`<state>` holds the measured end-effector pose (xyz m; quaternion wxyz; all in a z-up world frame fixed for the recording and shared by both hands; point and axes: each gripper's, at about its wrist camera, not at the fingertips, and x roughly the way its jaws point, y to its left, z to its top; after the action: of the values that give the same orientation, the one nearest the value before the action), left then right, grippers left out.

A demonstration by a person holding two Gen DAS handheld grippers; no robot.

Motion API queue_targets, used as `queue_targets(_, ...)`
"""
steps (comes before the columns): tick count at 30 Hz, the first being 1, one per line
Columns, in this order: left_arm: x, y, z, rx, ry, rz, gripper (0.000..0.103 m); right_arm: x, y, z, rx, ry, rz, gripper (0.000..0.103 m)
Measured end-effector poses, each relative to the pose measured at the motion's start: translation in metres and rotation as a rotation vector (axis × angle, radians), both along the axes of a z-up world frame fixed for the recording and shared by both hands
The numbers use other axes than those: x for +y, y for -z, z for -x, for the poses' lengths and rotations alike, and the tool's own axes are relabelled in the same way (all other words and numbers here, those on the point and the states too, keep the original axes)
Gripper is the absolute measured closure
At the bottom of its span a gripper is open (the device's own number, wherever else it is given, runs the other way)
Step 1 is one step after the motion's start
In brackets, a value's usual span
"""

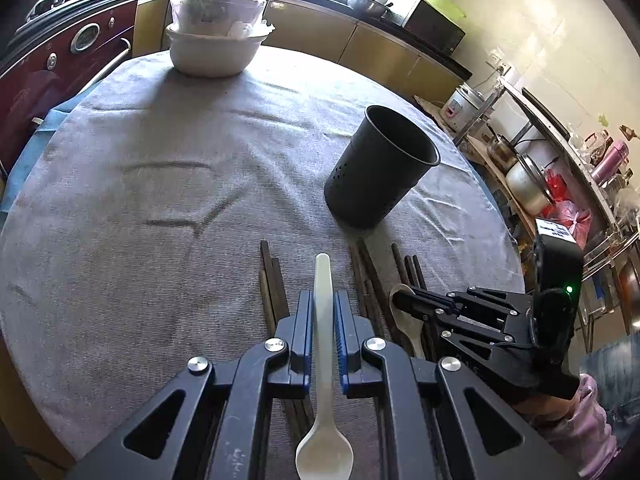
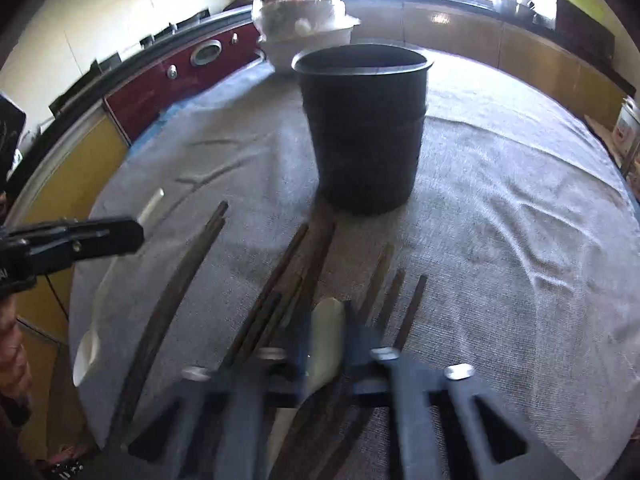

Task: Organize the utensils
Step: 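Lift the spoons and carry both toward the black utensil cup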

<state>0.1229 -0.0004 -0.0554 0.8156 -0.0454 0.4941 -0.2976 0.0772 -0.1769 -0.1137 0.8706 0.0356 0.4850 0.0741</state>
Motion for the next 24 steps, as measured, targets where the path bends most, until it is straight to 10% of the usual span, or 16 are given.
queue_targets(10,-0.005,-0.016,-0.005,-0.031,0.01,0.014,0.092,-0.015,-0.036,0.02,-0.128,0.035,-0.073,0.098)
queue_targets(24,-0.049,-0.114,-0.057,-0.252,0.059,0.138,0.092,-0.074,-0.129,-0.016,-0.435,0.262,-0.219,0.098)
